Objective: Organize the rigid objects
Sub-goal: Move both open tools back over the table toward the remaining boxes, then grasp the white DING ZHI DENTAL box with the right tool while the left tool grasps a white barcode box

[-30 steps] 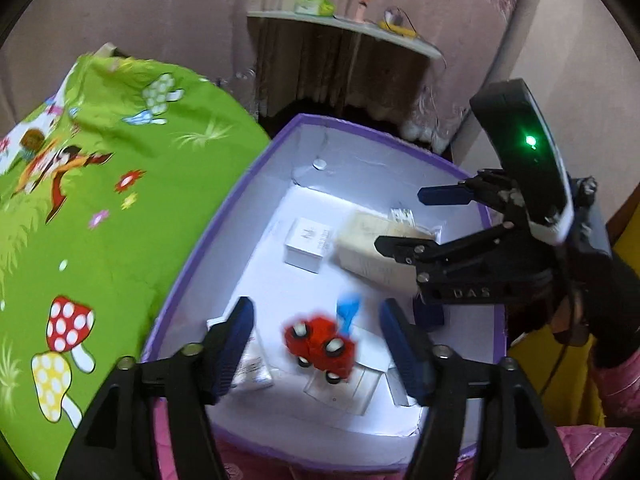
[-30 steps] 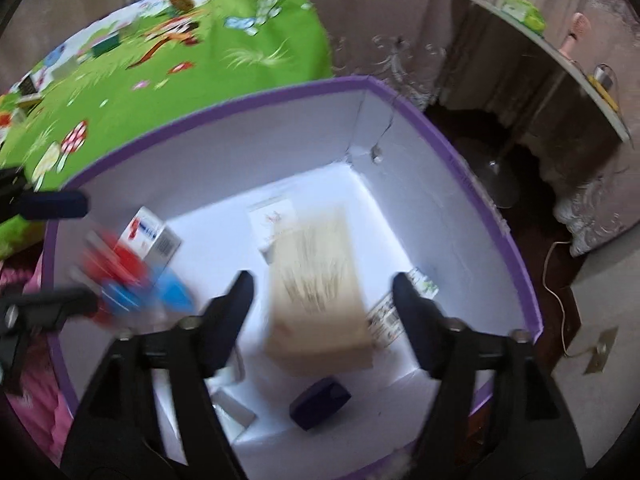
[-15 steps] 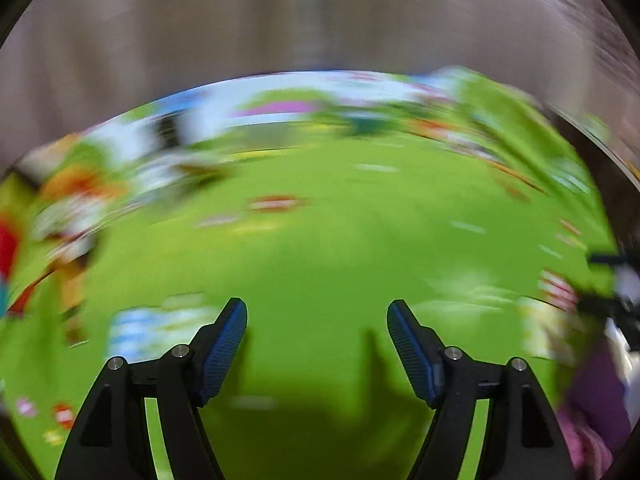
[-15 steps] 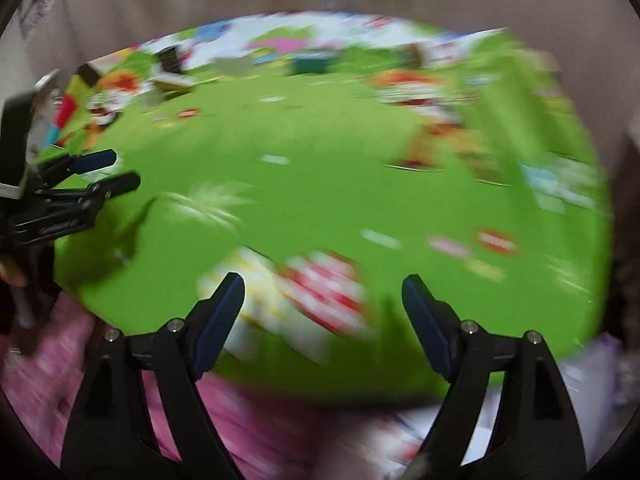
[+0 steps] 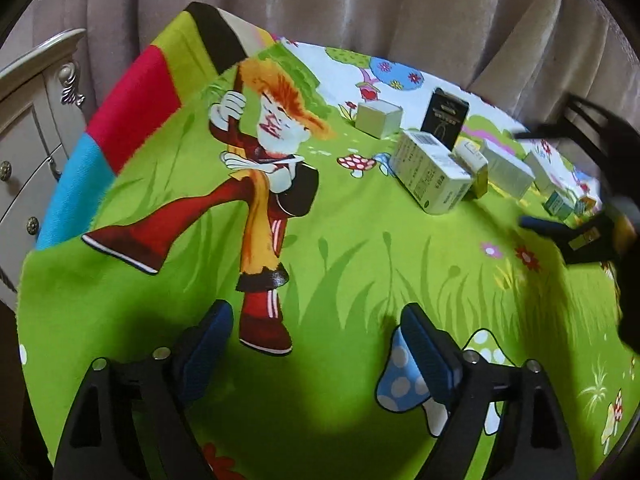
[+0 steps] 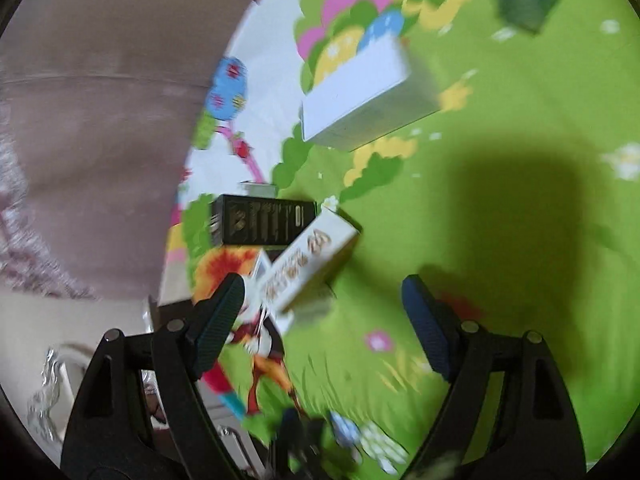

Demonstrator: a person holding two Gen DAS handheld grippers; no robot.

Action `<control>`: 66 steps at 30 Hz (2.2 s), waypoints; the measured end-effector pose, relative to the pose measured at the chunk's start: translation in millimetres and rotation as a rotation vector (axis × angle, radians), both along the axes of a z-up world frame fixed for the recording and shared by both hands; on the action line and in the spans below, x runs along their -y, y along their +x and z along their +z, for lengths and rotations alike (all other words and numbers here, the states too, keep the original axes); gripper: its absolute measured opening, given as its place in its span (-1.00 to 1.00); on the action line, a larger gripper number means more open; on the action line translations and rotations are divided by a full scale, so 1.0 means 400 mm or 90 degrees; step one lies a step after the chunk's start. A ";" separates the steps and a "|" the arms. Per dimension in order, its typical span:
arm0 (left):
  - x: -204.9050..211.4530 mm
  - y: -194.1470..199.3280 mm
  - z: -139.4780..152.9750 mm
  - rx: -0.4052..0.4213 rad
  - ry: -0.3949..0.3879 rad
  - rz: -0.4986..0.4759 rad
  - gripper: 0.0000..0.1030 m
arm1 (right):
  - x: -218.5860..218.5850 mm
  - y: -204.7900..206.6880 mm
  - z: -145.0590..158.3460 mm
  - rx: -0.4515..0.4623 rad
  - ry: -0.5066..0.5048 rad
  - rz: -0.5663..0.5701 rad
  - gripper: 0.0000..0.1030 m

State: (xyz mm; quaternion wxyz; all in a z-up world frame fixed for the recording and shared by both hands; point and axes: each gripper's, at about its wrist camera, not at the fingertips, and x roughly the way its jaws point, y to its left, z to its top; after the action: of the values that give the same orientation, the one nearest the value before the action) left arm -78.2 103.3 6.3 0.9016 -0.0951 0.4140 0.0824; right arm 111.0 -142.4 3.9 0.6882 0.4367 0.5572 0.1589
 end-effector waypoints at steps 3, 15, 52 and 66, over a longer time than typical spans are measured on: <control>0.013 0.008 -0.006 -0.009 0.009 -0.019 0.89 | -0.076 0.039 -0.009 -0.026 -0.029 0.005 0.62; 0.012 0.012 -0.010 -0.007 0.001 -0.025 0.92 | -0.150 0.013 0.082 0.149 -0.261 0.184 -0.32; 0.168 0.447 -0.027 -0.060 0.050 0.041 0.93 | 0.002 -0.294 0.017 0.429 -0.539 0.324 -0.12; 0.040 0.089 -0.014 -0.001 0.046 -0.123 -0.21 | 0.006 -0.292 0.016 0.427 -0.529 0.323 -0.10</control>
State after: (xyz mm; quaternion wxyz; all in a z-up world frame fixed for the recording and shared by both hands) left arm -42.7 87.3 0.5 0.9079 -0.0219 0.4186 0.0098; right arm -6.0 -144.6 10.5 0.8807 -0.0906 0.4116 0.2162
